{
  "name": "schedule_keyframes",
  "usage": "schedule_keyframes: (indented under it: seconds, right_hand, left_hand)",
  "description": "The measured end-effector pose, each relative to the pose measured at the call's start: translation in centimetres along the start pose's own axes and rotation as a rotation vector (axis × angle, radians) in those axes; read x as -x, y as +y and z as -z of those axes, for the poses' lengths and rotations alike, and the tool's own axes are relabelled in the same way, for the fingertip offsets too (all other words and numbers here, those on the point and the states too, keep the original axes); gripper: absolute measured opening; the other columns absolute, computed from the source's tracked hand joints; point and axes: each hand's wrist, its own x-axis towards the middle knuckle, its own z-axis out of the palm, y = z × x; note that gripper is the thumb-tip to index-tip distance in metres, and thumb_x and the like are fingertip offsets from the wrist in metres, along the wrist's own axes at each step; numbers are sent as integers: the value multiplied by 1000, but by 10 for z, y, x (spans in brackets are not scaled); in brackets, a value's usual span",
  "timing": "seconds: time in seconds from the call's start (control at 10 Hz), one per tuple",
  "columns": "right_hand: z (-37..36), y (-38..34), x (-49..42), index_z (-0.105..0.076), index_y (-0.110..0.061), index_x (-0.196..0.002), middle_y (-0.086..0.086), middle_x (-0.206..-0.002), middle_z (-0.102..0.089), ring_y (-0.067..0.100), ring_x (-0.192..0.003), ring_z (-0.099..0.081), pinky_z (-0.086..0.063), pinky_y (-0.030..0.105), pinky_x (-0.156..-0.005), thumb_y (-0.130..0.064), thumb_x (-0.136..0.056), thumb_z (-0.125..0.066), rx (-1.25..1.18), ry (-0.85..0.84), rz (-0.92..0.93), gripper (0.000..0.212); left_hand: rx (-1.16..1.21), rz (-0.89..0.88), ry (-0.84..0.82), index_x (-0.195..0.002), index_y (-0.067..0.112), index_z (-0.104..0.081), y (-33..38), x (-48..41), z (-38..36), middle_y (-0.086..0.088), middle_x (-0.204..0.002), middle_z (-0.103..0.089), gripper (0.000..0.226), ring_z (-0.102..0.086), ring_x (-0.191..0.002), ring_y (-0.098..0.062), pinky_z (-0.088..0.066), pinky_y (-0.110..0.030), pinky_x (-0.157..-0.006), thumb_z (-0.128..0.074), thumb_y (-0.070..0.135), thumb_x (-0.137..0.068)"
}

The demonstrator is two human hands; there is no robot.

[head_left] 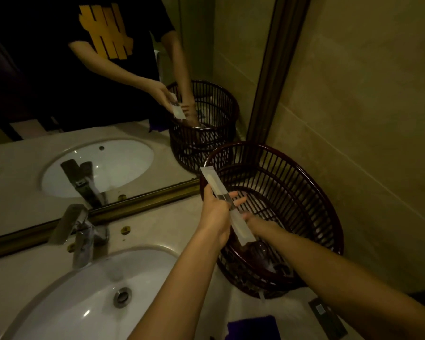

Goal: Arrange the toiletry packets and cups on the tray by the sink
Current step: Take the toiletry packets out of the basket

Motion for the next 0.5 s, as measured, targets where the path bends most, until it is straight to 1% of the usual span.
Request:
schedule_keyframes:
  seconds: [0.1, 0.2, 0.3, 0.4, 0.5]
  right_hand:
    - [27, -19, -32, -70, -9, -118, 15, -123, -69, 30, -113, -64, -53, 38, -97, -9, -94, -62, 232, 72, 170, 26]
    - [76, -24, -25, -72, -18, -98, 3, -104, -71, 16, -96, -67, -55, 30, -80, -13, -91, -68, -8, 228, 168, 9]
    - [119, -21, -7, -71, -20, -88, -2, -92, -68, -1, -76, -63, -53, 20, -68, -10, -88, -72, -300, 325, 297, 10]
    - [138, -23, 11, -73, -14, -86, 2, -84, -65, -8, -60, -60, -48, 8, -56, -7, -87, -73, -527, 363, 387, 7]
    - [140, -27, 14, -74, -17, -85, 2, -88, -66, 2, -74, -67, -58, 18, -70, -7, -87, -74, -682, 277, 452, 10]
  left_hand:
    - [-21, -4, 36, -145, 31, -34, 3, -2, 7, -15, -117, -63, 59, -70, -101, -29, -59, -58, -82, -43, -6, -100]
    - [-100, -22, 12, -147, 32, -33, 3, -4, 15, -12, -122, -63, 60, -69, -103, -22, -62, -49, -78, -46, -1, -100]
    - [26, 6, -27, -148, 31, -34, 4, -6, 15, -16, -123, -62, 68, -70, -106, -28, -62, -53, -80, -44, -10, -96]
    - [159, 33, -102, -150, 36, -30, 5, -8, 12, -20, -128, -60, 74, -71, -106, -32, -62, -51, -74, -46, -11, -95]
    - [96, 16, -98, -153, 33, -26, 3, -10, 9, -18, -121, -65, 76, -75, -96, -27, -62, -41, -65, -47, -11, -95]
